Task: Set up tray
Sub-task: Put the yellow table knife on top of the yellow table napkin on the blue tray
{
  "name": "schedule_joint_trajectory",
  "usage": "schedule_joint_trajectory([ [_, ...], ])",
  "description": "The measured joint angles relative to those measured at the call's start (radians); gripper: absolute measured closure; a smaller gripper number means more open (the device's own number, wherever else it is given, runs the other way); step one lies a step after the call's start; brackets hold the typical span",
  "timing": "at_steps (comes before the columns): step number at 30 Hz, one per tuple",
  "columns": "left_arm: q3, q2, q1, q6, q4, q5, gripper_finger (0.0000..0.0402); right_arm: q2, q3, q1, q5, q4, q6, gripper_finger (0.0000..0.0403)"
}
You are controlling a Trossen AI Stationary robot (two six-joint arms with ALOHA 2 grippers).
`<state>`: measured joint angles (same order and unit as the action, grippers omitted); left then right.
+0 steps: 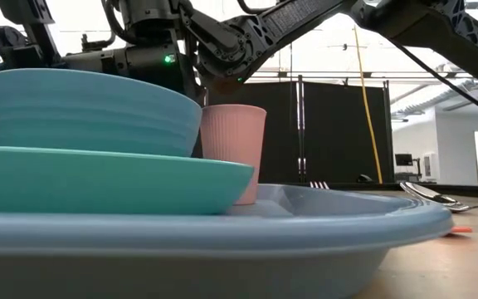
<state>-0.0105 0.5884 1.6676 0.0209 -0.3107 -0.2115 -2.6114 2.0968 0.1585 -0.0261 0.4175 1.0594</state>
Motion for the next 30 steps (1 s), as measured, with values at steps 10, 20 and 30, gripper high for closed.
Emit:
schedule_joint_trajectory([
  [10, 0.000, 0.000, 0.000, 0.000, 0.000, 0.000, 0.0050, 0.000, -0.001, 0.000, -0.001, 0.001, -0.006, 0.0301],
  [20, 0.000, 0.000, 0.000, 0.000, 0.000, 0.000, 0.0050, 0.000, -0.001, 0.000, 0.003, 0.001, -0.010, 0.0288],
  [30, 0.000, 0.000, 0.000, 0.000, 0.000, 0.000, 0.0050, 0.000, -0.002, 0.000, -0.070, 0.099, -0.105, 0.0289],
])
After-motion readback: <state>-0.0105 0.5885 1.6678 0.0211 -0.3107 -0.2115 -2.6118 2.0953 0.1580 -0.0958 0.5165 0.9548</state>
